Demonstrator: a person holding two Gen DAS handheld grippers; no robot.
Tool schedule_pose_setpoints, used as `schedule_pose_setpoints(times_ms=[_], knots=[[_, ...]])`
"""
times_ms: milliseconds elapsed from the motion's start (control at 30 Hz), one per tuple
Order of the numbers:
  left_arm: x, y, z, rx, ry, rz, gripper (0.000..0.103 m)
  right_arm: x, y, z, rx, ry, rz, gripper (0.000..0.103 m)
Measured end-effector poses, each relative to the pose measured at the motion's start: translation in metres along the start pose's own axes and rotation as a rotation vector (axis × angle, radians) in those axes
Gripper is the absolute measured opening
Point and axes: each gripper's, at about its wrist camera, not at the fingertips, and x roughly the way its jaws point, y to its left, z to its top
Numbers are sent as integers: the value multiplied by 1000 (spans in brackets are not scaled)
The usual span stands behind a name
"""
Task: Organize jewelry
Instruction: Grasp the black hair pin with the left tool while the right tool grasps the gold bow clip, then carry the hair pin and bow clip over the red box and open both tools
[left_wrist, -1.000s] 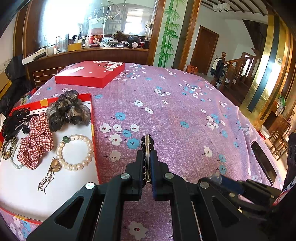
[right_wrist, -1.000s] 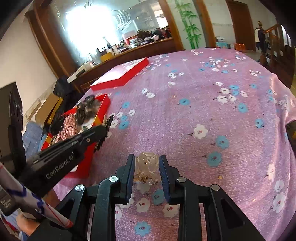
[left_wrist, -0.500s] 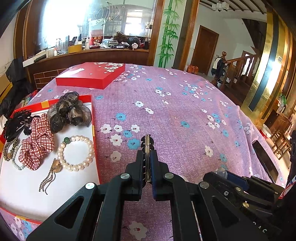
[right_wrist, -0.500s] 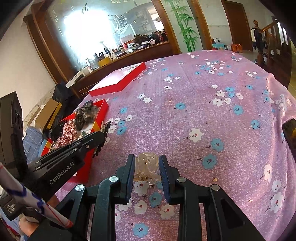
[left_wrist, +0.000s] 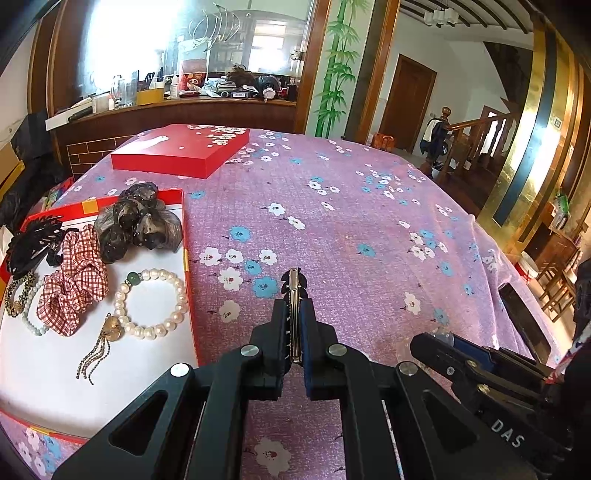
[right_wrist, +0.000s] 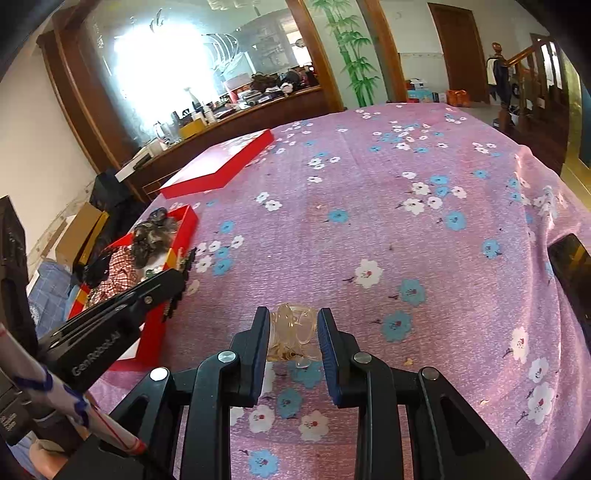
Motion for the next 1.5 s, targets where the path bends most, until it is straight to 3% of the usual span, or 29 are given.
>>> schedule_pose_setpoints(times_ms=[300,567,900,1233,1500], knots=[[-29,3,-10,2,-32,-16,7,-1,-1,-3,14,18,-21,28],[-59,33,-15,-56,-62,-24,7,-16,29,-2,-25,8,6,28],[-89,107,-24,-169,-97,40,7,-18,91,4,-110,21,74,29],[-109,203,-46,-305,-111,171,7,2,150,2,-189,63,127,29],[-107,238,-59,-372,-92,176,7,29,194,-1,-235,117,175,29]])
